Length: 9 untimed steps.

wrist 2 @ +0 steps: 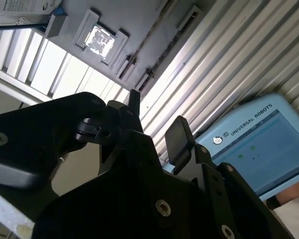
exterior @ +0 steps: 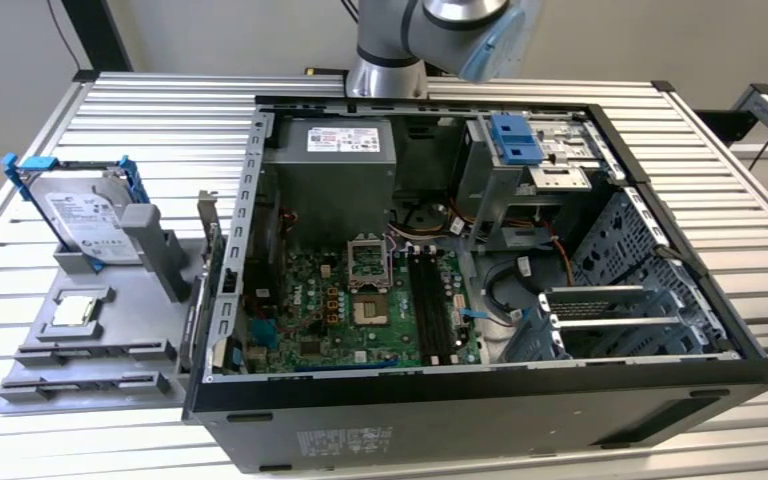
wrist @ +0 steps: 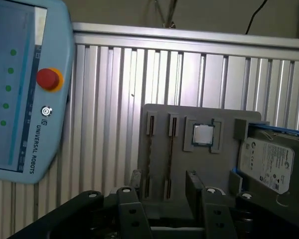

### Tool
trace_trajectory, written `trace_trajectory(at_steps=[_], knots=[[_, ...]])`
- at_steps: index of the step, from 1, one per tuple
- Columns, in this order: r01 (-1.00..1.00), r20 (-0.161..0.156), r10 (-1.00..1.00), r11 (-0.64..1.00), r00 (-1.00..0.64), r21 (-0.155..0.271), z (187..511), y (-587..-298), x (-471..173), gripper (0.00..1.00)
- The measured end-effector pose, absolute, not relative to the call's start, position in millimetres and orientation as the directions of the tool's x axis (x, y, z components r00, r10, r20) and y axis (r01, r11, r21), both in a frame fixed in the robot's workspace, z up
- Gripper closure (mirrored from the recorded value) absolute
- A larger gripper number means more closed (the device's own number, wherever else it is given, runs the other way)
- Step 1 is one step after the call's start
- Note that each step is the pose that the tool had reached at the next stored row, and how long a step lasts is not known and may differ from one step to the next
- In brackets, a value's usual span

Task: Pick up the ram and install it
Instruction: 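Pick up the ram and move it above insertion slot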

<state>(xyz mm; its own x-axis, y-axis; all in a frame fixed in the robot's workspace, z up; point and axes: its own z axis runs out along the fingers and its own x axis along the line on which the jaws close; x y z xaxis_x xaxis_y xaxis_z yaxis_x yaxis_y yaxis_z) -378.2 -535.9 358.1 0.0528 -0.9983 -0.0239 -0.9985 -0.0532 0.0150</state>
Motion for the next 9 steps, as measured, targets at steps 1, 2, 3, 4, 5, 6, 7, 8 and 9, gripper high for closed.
trace_trajectory(at_steps=[1, 2, 3, 4, 5, 6, 7, 8, 9], knots=[[-0.999, -0.024, -0.998, -0.053, 0.053, 0.013, 357, -536, -378, 0.0], [-0.999, -0.024, -0.998, -0.053, 0.053, 0.012, 355, -536, -378, 0.0], [-0.999, -0.024, -0.998, -0.053, 0.053, 0.012, 353, -536, -378, 0.0], [-0.999, -0.024, -0.998, -0.053, 0.052, 0.012, 351, -536, -378, 0.0], [-0.999, -0.024, -0.998, -0.052, 0.052, 0.012, 349, -536, -378, 0.0], [-0.999, -0.024, -0.998, -0.052, 0.052, 0.012, 348, -536, -378, 0.0], [-0.999, -0.024, -0.998, -0.052, 0.051, 0.012, 346, -536, -378, 0.0], [-0.999, -0.024, -0.998, -0.052, 0.051, 0.012, 345, -536, -378, 0.0], [-0.999, -0.024, -0.998, -0.052, 0.051, 0.012, 343, -536, -378, 0.0]])
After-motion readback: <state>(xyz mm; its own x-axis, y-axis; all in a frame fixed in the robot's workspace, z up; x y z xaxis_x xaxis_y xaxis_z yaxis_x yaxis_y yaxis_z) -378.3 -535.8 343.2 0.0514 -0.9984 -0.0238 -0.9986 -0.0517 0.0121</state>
